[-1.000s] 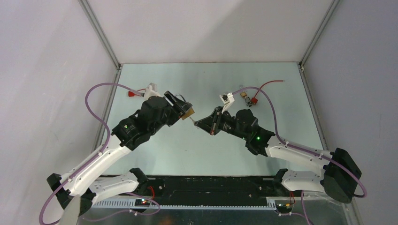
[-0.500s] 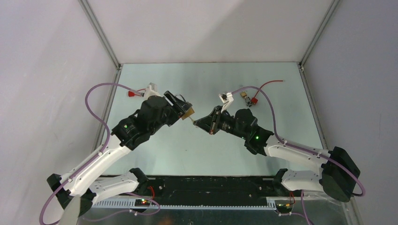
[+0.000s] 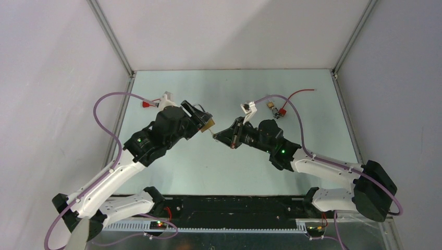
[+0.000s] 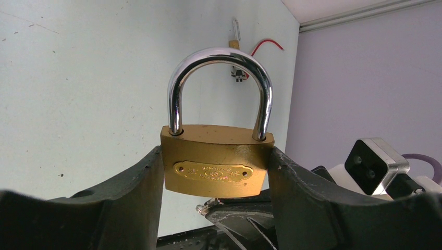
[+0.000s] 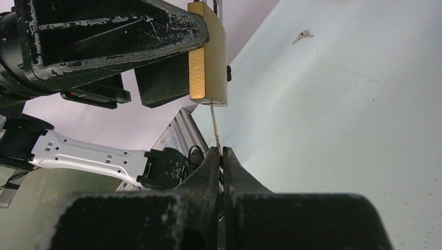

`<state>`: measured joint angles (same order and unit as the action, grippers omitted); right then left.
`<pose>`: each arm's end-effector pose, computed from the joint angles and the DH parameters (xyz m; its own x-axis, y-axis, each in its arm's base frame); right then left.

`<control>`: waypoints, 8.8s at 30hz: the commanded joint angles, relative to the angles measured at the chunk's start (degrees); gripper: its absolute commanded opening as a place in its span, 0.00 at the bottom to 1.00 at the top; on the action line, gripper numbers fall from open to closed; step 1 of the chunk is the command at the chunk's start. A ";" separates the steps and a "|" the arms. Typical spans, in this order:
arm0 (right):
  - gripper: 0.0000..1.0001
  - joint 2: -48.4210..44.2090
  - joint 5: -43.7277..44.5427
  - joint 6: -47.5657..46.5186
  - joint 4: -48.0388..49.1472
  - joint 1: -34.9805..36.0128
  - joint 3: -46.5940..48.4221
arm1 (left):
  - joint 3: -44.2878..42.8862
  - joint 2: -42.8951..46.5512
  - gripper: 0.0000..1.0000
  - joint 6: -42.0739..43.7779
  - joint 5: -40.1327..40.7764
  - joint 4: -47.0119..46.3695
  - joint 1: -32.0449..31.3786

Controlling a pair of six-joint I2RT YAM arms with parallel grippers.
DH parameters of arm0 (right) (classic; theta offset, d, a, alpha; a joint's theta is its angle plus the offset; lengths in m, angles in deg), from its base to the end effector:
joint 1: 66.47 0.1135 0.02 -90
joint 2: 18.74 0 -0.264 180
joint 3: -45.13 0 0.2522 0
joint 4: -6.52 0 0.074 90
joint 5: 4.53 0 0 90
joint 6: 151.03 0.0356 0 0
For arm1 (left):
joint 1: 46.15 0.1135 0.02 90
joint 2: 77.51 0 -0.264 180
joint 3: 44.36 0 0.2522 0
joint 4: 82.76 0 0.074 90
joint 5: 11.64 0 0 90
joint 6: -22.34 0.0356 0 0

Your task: Unlock with the key

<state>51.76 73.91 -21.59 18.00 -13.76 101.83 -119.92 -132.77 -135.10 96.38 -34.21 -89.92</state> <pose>0.1673 0.2315 0.2978 -0.5912 0.2510 -0.7665 -0.6801 0.3558 0.6410 0.1528 -0.1312 0.3669 -0.5569 -0.6826 -0.4732 -0.1388 0.6381 -0.7573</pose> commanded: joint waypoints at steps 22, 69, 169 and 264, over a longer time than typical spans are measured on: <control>0.00 -0.21 2.30 0.03 1.78 0.98 3.47 | -1.42 2.88 0.00 0.64 0.35 -7.63 1.13; 0.00 -1.63 6.13 -1.98 2.91 1.03 3.47 | -0.09 1.77 0.00 0.58 0.20 -7.63 1.09; 0.00 9.40 64.50 -35.49 58.02 25.99 -5.41 | 0.53 5.74 0.00 -18.77 -8.58 -8.12 6.65; 0.00 11.66 57.94 -20.51 50.16 22.42 -4.19 | 0.53 5.73 0.00 -17.35 -11.33 -13.71 6.59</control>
<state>66.49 133.67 -43.03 69.27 9.80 97.48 -115.88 -128.29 -153.11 88.64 -41.25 -82.75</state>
